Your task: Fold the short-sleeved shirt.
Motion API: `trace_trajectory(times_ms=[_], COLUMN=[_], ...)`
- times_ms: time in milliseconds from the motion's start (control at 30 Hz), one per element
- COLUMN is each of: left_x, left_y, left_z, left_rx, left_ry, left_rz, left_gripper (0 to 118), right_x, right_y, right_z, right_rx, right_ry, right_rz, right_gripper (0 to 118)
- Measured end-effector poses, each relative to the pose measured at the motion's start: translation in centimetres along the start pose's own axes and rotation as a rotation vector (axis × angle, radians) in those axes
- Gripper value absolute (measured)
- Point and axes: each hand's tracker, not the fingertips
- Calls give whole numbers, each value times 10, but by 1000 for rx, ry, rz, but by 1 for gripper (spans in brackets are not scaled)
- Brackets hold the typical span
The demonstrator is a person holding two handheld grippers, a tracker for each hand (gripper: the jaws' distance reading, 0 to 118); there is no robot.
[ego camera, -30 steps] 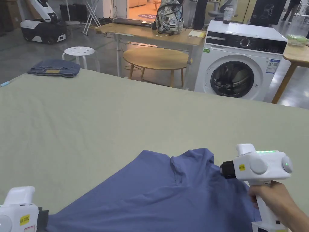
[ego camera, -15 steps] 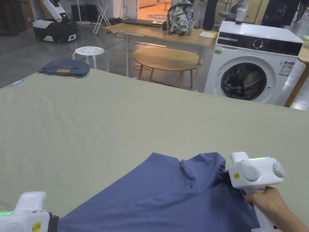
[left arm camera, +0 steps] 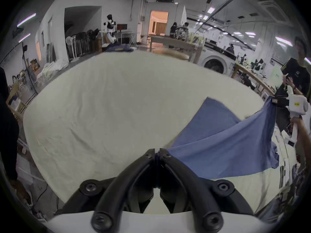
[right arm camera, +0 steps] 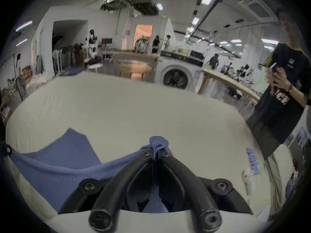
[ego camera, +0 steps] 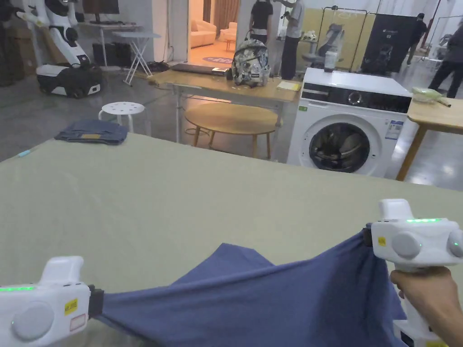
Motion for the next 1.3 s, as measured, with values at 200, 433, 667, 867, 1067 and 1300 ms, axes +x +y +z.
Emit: trace_trajectory(times_ms=[200, 433, 667, 867, 1067, 1300], left_x=[28, 76, 128, 159, 177, 194], left_y=[69, 162, 237, 288, 331, 382], left_z=[32, 63, 89, 93, 90, 87], left_rx=[142, 250, 358, 417, 465, 526], left_ry=[-45, -83, -99, -80, -62, -34], left_rz=[-63, -135, -197, -224, -229, -230], left_gripper=[0, 0, 0, 0, 0, 0], right_x=[41, 86, 114, 128, 137, 146], right_y=[40, 76, 105, 137, 181, 232], right_z=[76, 134, 177, 187, 183, 181], right_rx=[164, 287, 362, 425, 485, 552], right_ry=[-86, -184, -272, -308, -335, -358], right_rz=[-53, -106, -158, -175, -168, -160], right_gripper=[3, 3, 3, 3, 3, 3])
